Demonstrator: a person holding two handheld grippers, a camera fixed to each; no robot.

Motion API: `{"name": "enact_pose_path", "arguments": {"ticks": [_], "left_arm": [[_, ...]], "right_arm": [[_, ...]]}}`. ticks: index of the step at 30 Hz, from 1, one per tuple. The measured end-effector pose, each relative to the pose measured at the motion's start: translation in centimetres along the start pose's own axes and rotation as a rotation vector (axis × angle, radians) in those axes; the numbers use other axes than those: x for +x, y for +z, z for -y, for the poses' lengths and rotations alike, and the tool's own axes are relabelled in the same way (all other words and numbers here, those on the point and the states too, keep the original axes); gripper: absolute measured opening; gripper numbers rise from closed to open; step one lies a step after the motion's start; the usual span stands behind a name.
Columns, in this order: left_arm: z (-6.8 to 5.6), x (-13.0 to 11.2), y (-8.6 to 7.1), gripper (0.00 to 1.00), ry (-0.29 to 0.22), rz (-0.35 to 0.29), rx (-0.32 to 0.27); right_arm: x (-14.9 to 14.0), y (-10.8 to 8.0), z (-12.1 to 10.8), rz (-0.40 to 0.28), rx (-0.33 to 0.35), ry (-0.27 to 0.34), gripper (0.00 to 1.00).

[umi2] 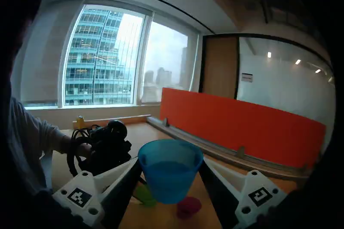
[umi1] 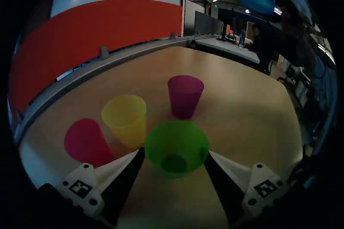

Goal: Pour water

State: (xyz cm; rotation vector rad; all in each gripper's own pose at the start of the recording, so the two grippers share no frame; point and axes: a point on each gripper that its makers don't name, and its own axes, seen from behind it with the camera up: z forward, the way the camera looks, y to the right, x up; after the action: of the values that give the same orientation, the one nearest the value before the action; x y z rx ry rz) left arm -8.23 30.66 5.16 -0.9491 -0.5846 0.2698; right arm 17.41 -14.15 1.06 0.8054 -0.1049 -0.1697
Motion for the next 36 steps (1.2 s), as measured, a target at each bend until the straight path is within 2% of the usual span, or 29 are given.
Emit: {"name": "enact_pose_path", "arguments": {"ticks": [3, 7, 12, 18, 23, 26, 30, 36], "left_arm": [[0.1, 0.1, 0.1, 0.97, -0.003, -0.001, 0.003], [0.1, 0.2, 0.2, 0.86, -0.015, -0.004, 0.004], [-0.1, 0.2, 0.0, 0.85, -0.032, -0.006, -0.007], [-0.3, 0.9, -1.0, 0.85, -0.031, -0.038, -0.009], [-0.3, 2.1, -2.4, 0.85, -0.026, -0.095, 0.0], [-0.5, 3.4, -3.6, 0.85, -0.015, -0.151, 0.009], [-0.7, 5.0, -5.3, 0.85, -0.002, -0.23, 0.015], [-0.9, 7.2, -8.3, 0.84, -0.008, -0.322, 0.018]], "right_arm": [[0.0, 0.1, -0.1, 0.002, -0.002, 0.0, 0.91], [0.1, 0.0, -0.1, 0.001, -0.001, 0.0, 0.91], [0.0, -0.2, -0.3, 0.004, -0.003, -0.002, 0.91], [0.1, -0.3, -0.4, 0.007, -0.008, -0.005, 0.91], [0.3, -0.3, -0.4, 0.005, -0.01, -0.001, 0.91], [0.7, -0.3, -0.4, 0.002, -0.011, 0.004, 0.91], [1.0, -0.3, -0.4, -0.003, -0.011, 0.008, 0.91], [1.3, -0.3, -0.2, -0.007, -0.012, 0.006, 0.91]]}}
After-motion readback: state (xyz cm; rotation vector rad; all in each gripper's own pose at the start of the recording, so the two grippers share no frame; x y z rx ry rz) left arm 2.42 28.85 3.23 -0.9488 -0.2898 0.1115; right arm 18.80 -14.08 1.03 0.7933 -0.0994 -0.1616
